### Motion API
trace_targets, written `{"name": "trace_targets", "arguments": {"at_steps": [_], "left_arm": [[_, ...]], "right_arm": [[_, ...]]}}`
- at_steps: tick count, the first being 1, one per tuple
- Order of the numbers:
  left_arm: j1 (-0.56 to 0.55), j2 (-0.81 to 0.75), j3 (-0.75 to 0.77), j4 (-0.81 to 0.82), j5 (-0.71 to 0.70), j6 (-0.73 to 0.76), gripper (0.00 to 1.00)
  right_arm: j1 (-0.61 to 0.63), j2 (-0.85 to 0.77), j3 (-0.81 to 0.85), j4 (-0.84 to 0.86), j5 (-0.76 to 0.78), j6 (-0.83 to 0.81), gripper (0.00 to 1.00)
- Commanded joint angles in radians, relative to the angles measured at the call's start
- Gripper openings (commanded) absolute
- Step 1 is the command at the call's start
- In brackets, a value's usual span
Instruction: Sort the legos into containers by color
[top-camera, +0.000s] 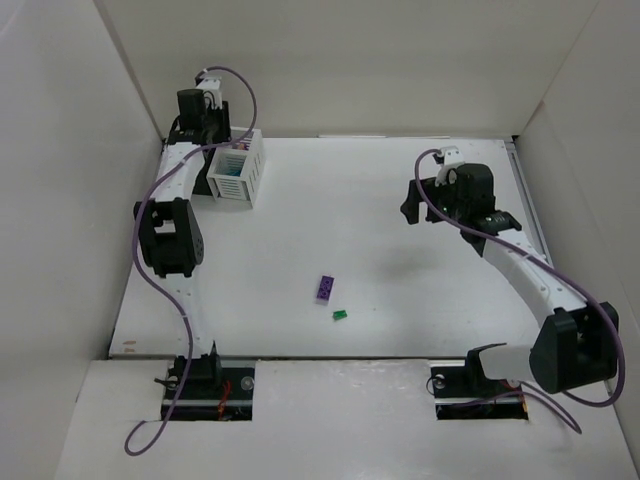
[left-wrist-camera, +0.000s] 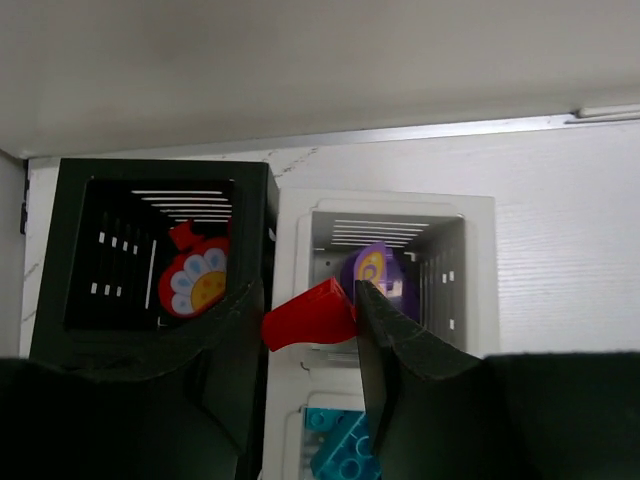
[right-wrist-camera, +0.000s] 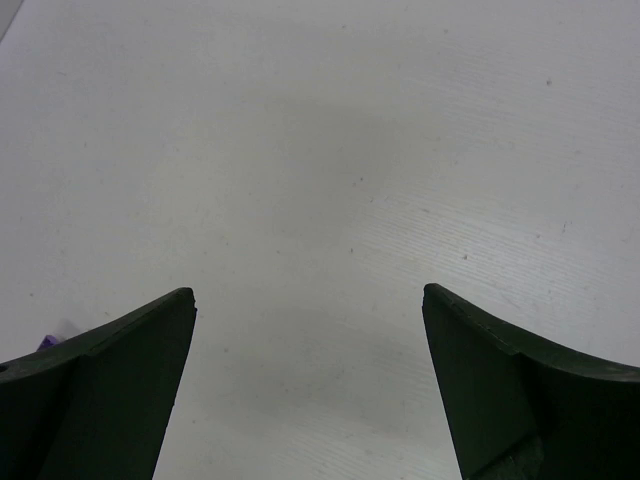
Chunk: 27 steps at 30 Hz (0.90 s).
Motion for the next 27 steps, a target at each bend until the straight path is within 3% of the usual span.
{"name": "trace_targets", "arguments": {"at_steps": [1, 16, 18, 21, 27], "left_arm": [[0.046, 0.003, 0.093, 0.034, -0.009, -0.051, 0.29], [0.098, 0.102, 0.133, 0.140, -0.063, -0.108, 0.39], [0.098, 0.116, 0.148, 0.140, -0.078, -0.117, 0.45], [0.098, 0.116, 0.148, 0.149, -0.092, -0.132, 0.63], [0.098, 0.044, 0.097, 0.131, -0.060, -0.142, 0.68]], "right_arm": [[-0.006, 0.028, 0.075, 0.053, 0.019, 0.017, 1.00], [-0.006, 0.123, 0.144, 0.062, 0.010, 0.035, 1.00], [-0.006, 0.132, 0.154, 0.062, 0.000, 0.035, 1.00], [-0.006, 0.132, 0.154, 0.062, 0.000, 0.035, 1.00], [-0.006, 0.121, 0.154, 0.062, -0.019, 0.014, 1.00]]}}
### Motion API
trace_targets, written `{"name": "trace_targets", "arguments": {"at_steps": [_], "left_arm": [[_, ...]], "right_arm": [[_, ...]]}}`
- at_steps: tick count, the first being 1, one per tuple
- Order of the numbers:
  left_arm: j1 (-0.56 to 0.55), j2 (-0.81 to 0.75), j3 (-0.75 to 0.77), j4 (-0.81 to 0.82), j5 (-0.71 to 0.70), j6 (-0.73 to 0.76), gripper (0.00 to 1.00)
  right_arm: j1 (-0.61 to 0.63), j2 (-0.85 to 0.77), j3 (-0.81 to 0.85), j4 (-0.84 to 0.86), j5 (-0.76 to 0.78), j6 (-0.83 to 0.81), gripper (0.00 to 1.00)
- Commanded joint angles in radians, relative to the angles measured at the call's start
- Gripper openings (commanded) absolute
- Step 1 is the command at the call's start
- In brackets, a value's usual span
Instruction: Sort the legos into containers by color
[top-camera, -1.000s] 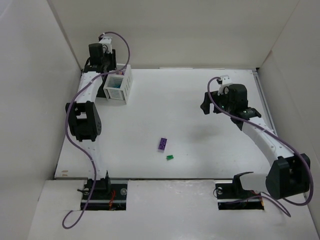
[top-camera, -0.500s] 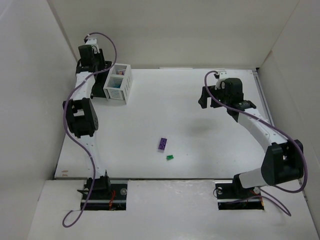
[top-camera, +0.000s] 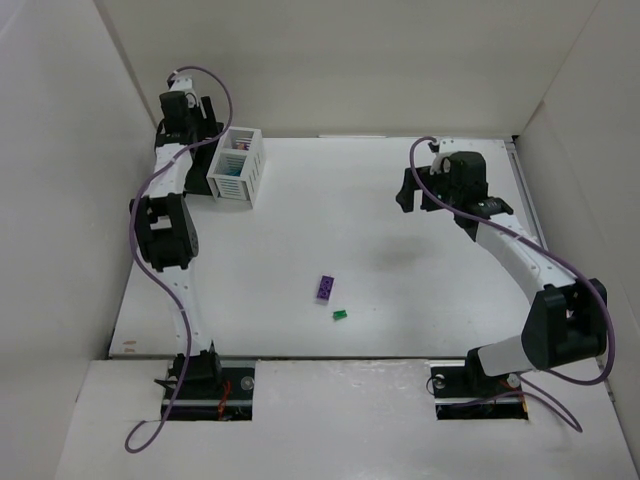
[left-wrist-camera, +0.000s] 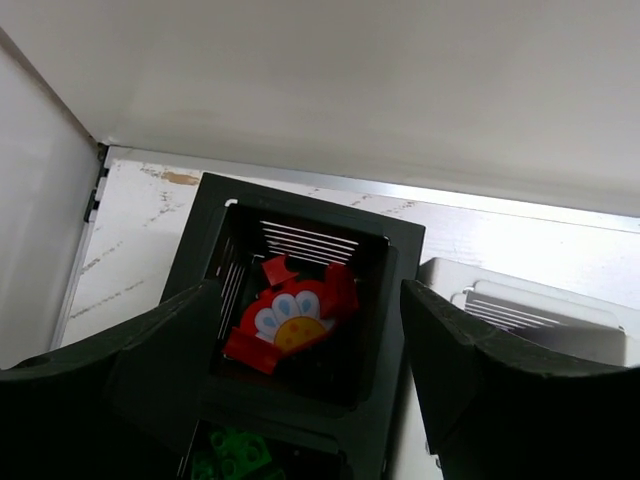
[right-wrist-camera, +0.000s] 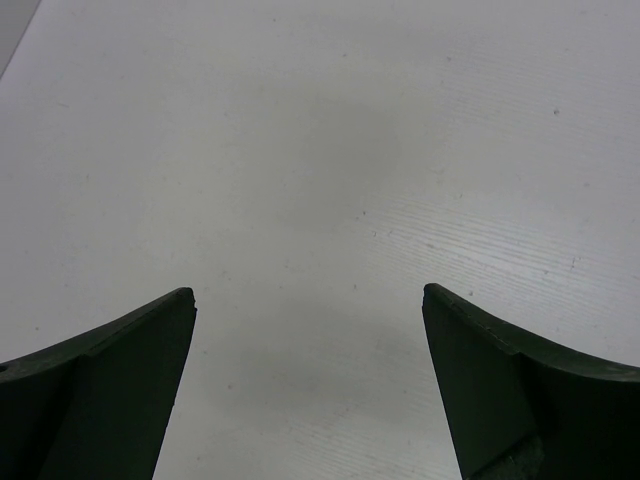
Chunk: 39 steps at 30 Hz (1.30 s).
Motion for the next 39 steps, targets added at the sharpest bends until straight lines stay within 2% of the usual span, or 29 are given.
{"name": "trace_targets", "arguments": {"at_steps": [1, 3, 7, 8, 12, 15, 16, 19, 20, 25, 26, 29, 30, 33, 39], "left_arm": [[0.007, -0.138, -0.018, 0.037, 0.039, -0.016, 0.69], [0.007, -0.189, -0.067, 0.037, 0.083, -0.025, 0.73], [-0.002, -0.329, -0.176, 0.008, 0.139, -0.034, 0.89], [-0.017, -0.387, -0.203, 0.008, 0.139, -0.044, 1.00], [-0.097, -0.519, -0.349, -0.064, 0.172, -0.073, 1.00], [-0.157, -0.620, -0.534, -0.052, 0.162, -0.134, 1.00], [-0.210, -0.693, -0.632, -0.040, 0.151, -0.134, 1.00], [-0.338, -0.833, -0.765, -0.040, 0.081, -0.195, 1.00], [-0.369, -0.867, -0.853, -0.040, 0.041, -0.221, 1.00], [-0.568, -1.016, -1.056, -0.092, -0.056, -0.341, 1.00], [-0.640, -1.050, -1.082, -0.104, -0.073, -0.381, 1.00], [-0.772, -1.071, -1.178, -0.138, -0.183, -0.465, 1.00], [-0.856, -1.071, -1.204, -0.147, -0.209, -0.531, 1.00], [-0.990, -1.020, -1.213, -0.156, -0.274, -0.606, 0.98], [-1.047, -0.901, -1.213, -0.156, -0.295, -0.695, 0.98]], "right_arm": [[-0.006, -0.008, 0.044, 0.047, -0.022, -0.010, 1.00], [-0.006, -0.017, 0.035, 0.047, -0.033, -0.020, 1.00], [0.007, -0.026, 0.000, 0.047, -0.033, -0.043, 1.00], [0.022, -0.026, -0.001, 0.047, -0.033, -0.044, 1.00], [0.057, -0.046, -0.050, 0.047, 0.025, -0.044, 1.00], [0.085, -0.067, -0.079, 0.047, 0.054, -0.034, 1.00], [0.099, -0.078, -0.094, 0.047, 0.068, -0.022, 1.00], [0.109, -0.121, -0.135, 0.047, 0.117, 0.019, 1.00], [0.109, -0.135, -0.148, 0.047, 0.139, 0.032, 1.00], [0.109, -0.221, -0.223, 0.024, 0.200, 0.099, 1.00], [0.109, -0.245, -0.232, 0.024, 0.200, 0.110, 1.00], [0.119, -0.264, -0.266, 0.013, 0.188, 0.119, 1.00], [0.119, -0.276, -0.266, 0.013, 0.179, 0.119, 1.00], [0.119, -0.276, -0.289, 0.013, 0.153, 0.119, 1.00], [0.119, -0.305, -0.310, 0.004, 0.133, 0.110, 1.00]]}}
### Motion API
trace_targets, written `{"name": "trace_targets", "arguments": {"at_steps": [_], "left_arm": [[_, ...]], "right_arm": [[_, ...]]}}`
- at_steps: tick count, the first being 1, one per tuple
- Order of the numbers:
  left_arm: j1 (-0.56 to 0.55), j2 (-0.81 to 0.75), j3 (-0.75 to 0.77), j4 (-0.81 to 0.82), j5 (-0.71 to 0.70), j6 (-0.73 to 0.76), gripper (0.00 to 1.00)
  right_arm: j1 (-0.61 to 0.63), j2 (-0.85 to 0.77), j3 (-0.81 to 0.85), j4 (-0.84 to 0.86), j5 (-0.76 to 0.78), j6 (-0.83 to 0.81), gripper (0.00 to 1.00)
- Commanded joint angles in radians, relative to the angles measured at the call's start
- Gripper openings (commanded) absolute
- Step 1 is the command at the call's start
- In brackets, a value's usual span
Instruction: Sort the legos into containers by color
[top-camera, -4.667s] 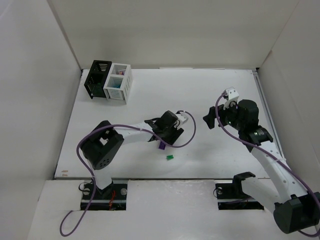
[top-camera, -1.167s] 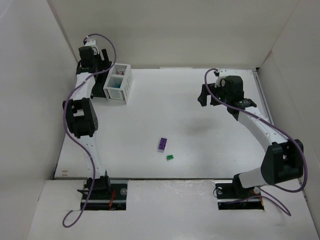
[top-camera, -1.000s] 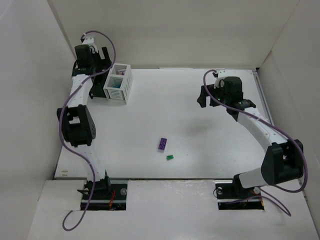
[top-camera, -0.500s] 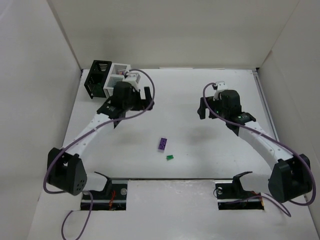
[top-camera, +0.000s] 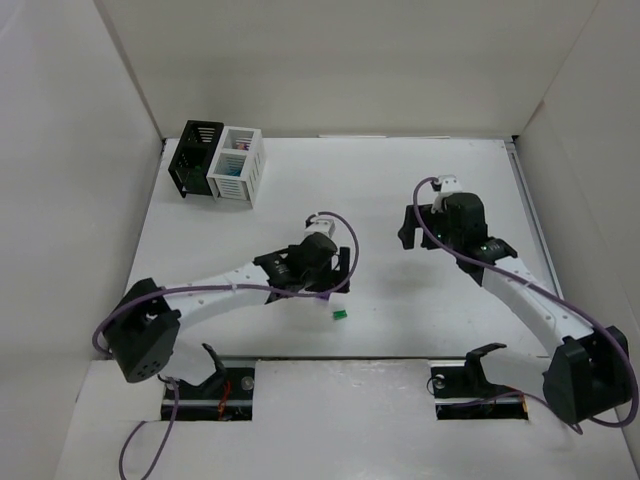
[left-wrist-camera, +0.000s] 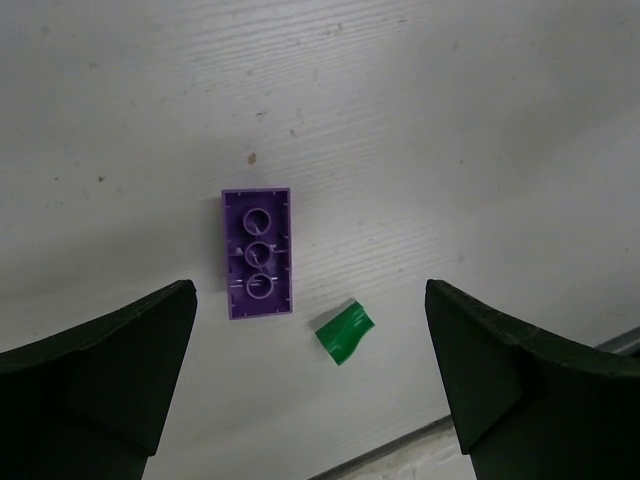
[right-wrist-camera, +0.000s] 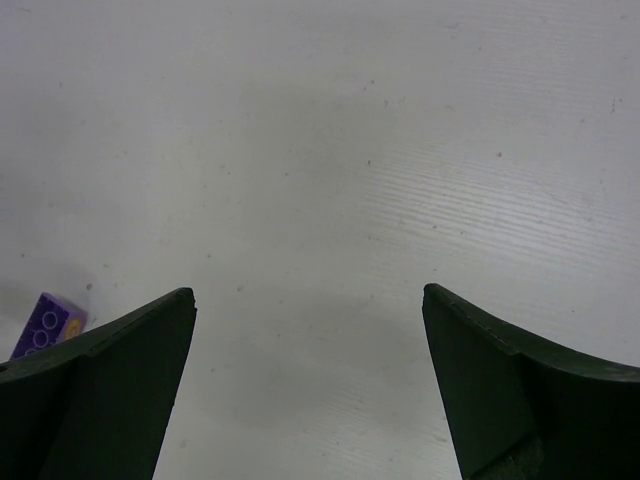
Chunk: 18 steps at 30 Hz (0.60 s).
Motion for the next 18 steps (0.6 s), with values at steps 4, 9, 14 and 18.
{"name": "trace_targets", "arguments": {"at_steps": [4, 9, 14, 18], "left_arm": [[-0.016, 0.138, 0.038, -0.052, -0.132, -0.118, 0.92], [-0.042, 0.238, 0.097, -0.077, -0.160, -0.109, 0.76], [-0.065, 0.308, 0.129, -0.102, -0.191, -0.107, 0.58], [-0.065, 0.347, 0.143, -0.126, -0.191, -0.118, 0.32]], "right_arm": [[0.012, -0.058, -0.015, 0.003, -0.007, 0.000, 1.00], [0.012, -0.085, -0.015, -0.017, 0.003, 0.000, 1.00], [0.012, -0.096, -0.015, -0.038, 0.035, -0.011, 1.00], [0.012, -0.116, -0.024, -0.038, 0.035, -0.011, 1.00]]}}
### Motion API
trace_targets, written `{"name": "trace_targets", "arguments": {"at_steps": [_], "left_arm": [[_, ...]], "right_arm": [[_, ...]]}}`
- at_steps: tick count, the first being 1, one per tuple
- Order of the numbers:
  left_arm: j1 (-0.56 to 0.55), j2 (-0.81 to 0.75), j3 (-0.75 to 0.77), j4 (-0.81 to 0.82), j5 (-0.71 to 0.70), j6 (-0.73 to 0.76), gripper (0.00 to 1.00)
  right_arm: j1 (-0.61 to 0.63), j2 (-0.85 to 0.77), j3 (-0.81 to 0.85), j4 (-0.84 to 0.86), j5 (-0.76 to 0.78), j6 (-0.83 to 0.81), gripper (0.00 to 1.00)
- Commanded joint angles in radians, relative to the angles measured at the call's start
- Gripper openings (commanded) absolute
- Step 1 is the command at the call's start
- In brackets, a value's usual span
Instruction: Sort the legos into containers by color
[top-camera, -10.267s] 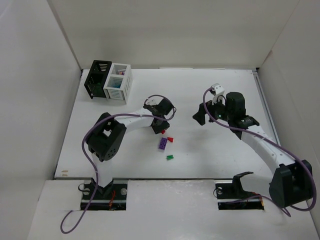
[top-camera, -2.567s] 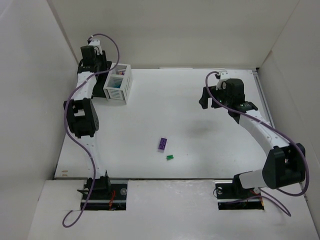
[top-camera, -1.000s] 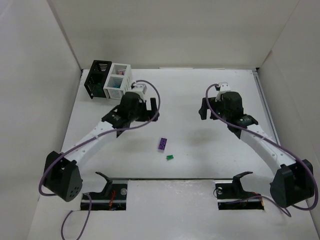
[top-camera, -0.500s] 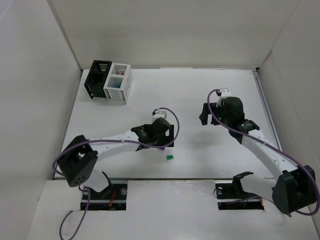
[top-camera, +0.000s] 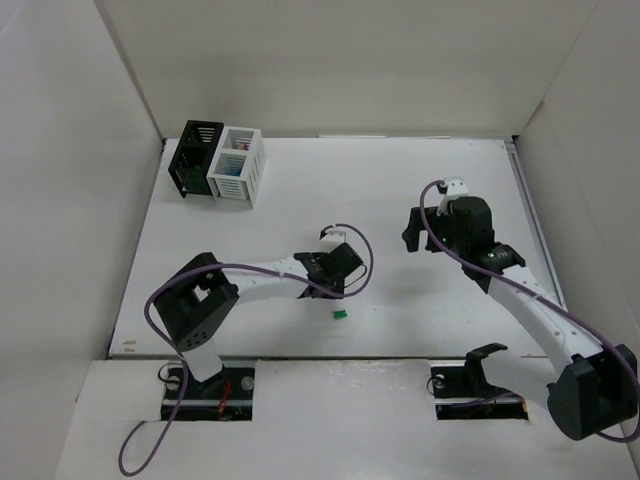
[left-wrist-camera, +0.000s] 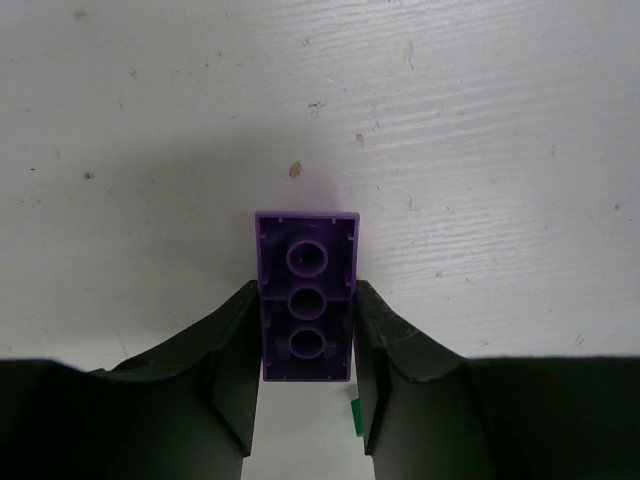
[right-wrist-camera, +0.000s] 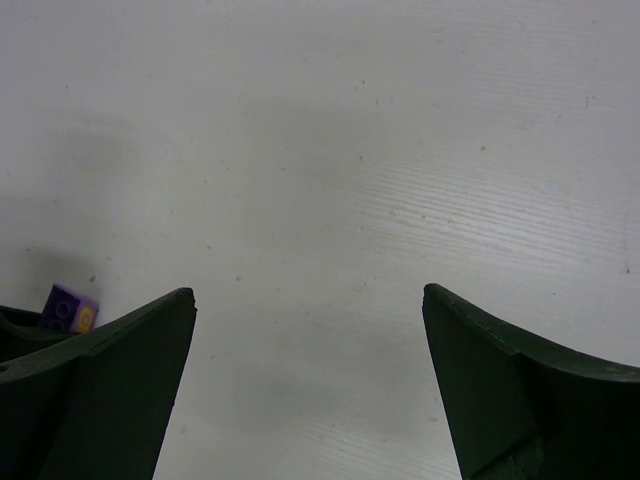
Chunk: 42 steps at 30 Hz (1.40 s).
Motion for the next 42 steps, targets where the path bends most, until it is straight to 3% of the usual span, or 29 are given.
{"name": "trace_targets", "arguments": {"at_steps": [1, 4, 7, 10, 13, 14, 19, 29, 36, 42], "left_arm": [[-0.001, 0.018, 0.042, -0.063, -0.037, -0.022, 0.28], [-0.001, 0.018, 0.070, -0.079, -0.061, -0.022, 0.14], [-0.001, -0.012, 0.111, -0.099, -0.080, -0.002, 0.12], [0.076, -0.041, 0.160, -0.123, -0.104, 0.021, 0.12], [0.255, -0.109, 0.200, -0.071, -0.057, 0.120, 0.09], [0.255, -0.121, 0.200, -0.071, -0.040, 0.121, 0.09], [0.476, -0.143, 0.315, 0.010, -0.008, 0.283, 0.12], [0.763, 0.153, 0.778, -0.008, 0.063, 0.409, 0.12], [0.838, 0.395, 1.094, -0.007, 0.063, 0.467, 0.17], [0.887, 0.547, 1.234, 0.027, 0.118, 0.486, 0.18]], "right_arm": [[0.011, -0.031, -0.005, 0.006, 0.019, -0.007, 1.00], [0.002, -0.031, -0.014, 0.006, 0.028, 0.002, 1.00], [0.002, -0.022, -0.014, 0.006, 0.037, 0.002, 1.00], [0.002, 0.004, -0.004, 0.042, 0.010, -0.007, 1.00], [0.002, 0.073, 0.045, 0.066, 0.010, -0.025, 1.00], [0.002, 0.073, 0.059, 0.066, 0.010, -0.025, 1.00], [0.002, 0.210, 0.170, 0.084, 0.020, -0.025, 1.00], [0.011, 0.431, 0.411, 0.093, 0.030, -0.053, 1.00], [0.002, 0.523, 0.506, 0.112, 0.030, -0.062, 1.00], [-0.016, 0.558, 0.550, 0.112, 0.000, -0.062, 1.00]]}}
